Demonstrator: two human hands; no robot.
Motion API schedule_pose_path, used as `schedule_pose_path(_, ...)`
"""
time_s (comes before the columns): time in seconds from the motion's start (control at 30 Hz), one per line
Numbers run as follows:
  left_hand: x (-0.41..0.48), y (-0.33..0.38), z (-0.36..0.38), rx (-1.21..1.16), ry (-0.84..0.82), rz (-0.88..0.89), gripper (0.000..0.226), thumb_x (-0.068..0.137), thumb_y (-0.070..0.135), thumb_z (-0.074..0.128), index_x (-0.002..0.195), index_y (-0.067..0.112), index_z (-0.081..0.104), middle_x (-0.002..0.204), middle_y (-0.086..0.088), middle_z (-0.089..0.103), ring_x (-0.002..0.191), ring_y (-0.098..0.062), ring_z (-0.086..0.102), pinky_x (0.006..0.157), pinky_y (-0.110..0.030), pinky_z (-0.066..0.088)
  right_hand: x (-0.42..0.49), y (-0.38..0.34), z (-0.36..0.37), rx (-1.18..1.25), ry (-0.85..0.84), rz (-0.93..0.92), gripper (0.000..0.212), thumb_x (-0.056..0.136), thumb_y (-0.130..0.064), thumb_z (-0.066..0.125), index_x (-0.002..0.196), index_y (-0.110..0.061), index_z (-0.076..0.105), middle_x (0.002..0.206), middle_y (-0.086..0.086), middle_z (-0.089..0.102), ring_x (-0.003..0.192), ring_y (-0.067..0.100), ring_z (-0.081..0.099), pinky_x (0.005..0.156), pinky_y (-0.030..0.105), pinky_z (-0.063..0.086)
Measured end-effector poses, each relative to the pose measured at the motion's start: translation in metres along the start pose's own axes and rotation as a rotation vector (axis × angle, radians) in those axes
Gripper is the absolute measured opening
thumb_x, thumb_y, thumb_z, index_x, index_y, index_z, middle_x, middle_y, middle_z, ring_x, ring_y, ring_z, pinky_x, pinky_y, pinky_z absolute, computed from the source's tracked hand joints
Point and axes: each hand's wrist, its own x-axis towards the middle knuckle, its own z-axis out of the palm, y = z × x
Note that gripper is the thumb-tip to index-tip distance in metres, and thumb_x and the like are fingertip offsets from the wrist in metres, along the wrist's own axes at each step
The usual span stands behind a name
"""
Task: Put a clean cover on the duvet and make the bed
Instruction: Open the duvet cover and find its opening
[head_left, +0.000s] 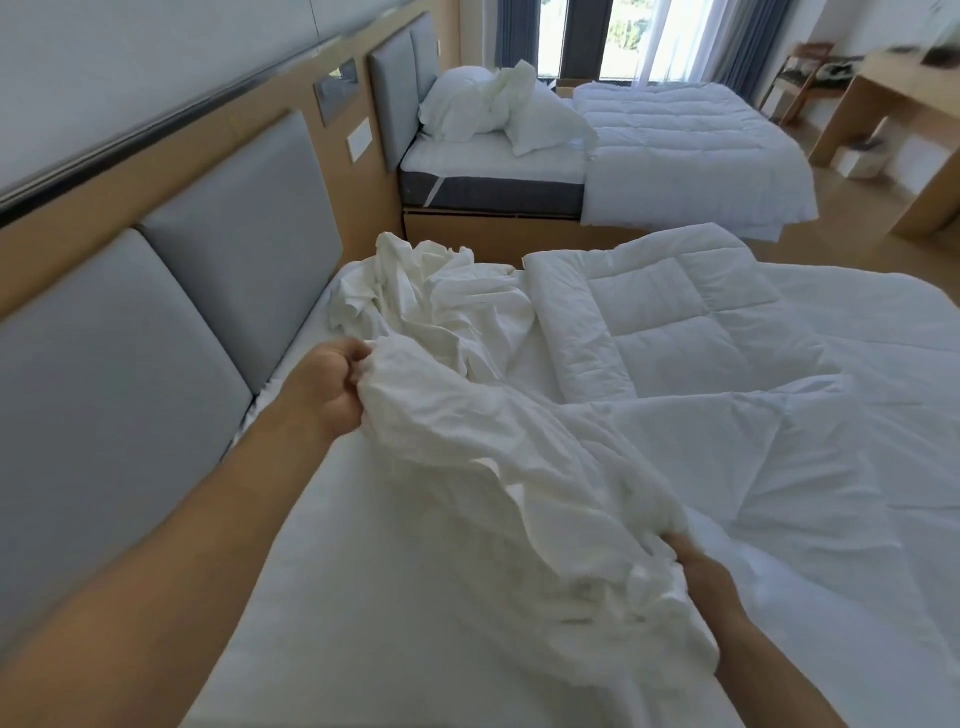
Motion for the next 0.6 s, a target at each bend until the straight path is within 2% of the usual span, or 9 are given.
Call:
schedule_pose_path(0.03,-0.002,0.009,-0.001,-0.024,-0.005,0.025,0.029,0.086,0.002,0.045,0.109,-0.007,0.060,0.086,-0.013,0.071,0.071,-0.019,0.068,0.070,-0.033,0.057,0.005,0.011,-0.007,-0.236,0.025,-0.043,0.035,0.102,-0.023,0.051,0.134,-0.010,0.057,0.115,0.016,0.068,0.105,0.032,0.065,0.083,0.031,0.044)
schedule_pose_path(0.1,-0.008,0.017,-0.001,-0.088,-0.011,0.080,0.026,0.080,-0.002,0.040,0.101,-0.004,0.055,0.052,-0.007,0.061,0.040,-0.013,0.058,0.045,-0.021,0.051,0.011,0.028,-0.018,-0.492,0.074,0.011,0.035,0.104,-0.029,0.042,0.137,-0.024,0.051,0.121,0.009,0.067,0.111,0.027,0.063,0.086,0.029,0.044)
schedule_pose_path(0.2,-0.005,0.006,-0.007,-0.072,0.003,0.097,0.021,0.092,0.001,0.033,0.100,-0.002,0.052,0.045,-0.002,0.051,0.034,-0.010,0.050,0.047,-0.021,0.050,0.016,0.037,-0.019,-0.429,0.156,0.089,0.058,0.090,-0.049,0.028,0.114,-0.012,0.066,0.087,0.008,0.067,0.095,0.030,0.064,0.074,0.032,0.044)
schedule_pose_path(0.27,-0.002,-0.005,-0.015,0.033,-0.028,0.096,0.021,0.095,0.003,0.031,0.097,-0.002,0.051,0.046,0.000,0.050,0.038,-0.010,0.052,0.051,-0.022,0.051,0.015,0.030,-0.009,-0.111,0.175,0.123,0.055,0.081,-0.050,0.050,0.091,0.001,0.068,0.074,0.013,0.063,0.079,0.033,0.063,0.070,0.038,0.048)
schedule_pose_path(0.3,0.000,-0.009,-0.019,0.109,-0.038,0.103,0.022,0.095,0.004,0.033,0.099,-0.003,0.053,0.050,-0.001,0.054,0.043,-0.011,0.056,0.051,-0.022,0.052,0.012,0.024,-0.003,-0.038,0.147,0.156,0.049,0.077,-0.045,0.065,0.091,0.002,0.065,0.077,0.015,0.064,0.076,0.032,0.062,0.068,0.038,0.049)
schedule_pose_path(0.37,0.001,-0.017,-0.023,0.236,-0.027,0.123,0.024,0.094,0.004,0.040,0.106,-0.007,0.058,0.065,-0.007,0.064,0.056,-0.016,0.064,0.053,-0.025,0.053,0.014,0.012,0.011,-0.169,0.093,0.163,0.061,0.072,-0.042,0.079,0.113,-0.002,0.057,0.102,0.017,0.063,0.091,0.033,0.061,0.077,0.041,0.050)
schedule_pose_path(0.43,-0.002,-0.025,-0.021,0.318,-0.032,0.130,0.020,0.092,0.003,0.045,0.098,-0.004,0.063,0.071,-0.010,0.067,0.064,-0.020,0.065,0.057,-0.030,0.052,0.015,-0.006,0.026,-0.502,0.186,0.027,0.088,0.073,-0.052,0.076,0.141,-0.009,0.040,0.137,0.017,0.050,0.124,0.036,0.049,0.101,0.051,0.044)
schedule_pose_path(0.47,-0.004,-0.029,-0.018,0.356,-0.059,0.125,0.020,0.091,0.002,0.046,0.094,-0.002,0.065,0.073,-0.010,0.067,0.068,-0.022,0.064,0.060,-0.032,0.051,0.011,-0.021,0.036,-0.522,0.194,-0.126,0.091,0.079,-0.054,0.072,0.148,-0.012,0.033,0.148,0.014,0.042,0.135,0.033,0.041,0.109,0.050,0.038)
schedule_pose_path(0.6,-0.014,-0.043,0.001,0.382,-0.069,0.135,0.023,0.088,-0.001,0.050,0.105,-0.006,0.065,0.091,-0.017,0.067,0.081,-0.029,0.063,0.075,-0.039,0.050,-0.022,-0.081,0.089,-0.487,-0.156,-0.705,0.067,0.088,-0.056,0.063,0.144,-0.025,0.046,0.143,-0.007,0.047,0.132,0.014,0.042,0.112,0.034,0.034)
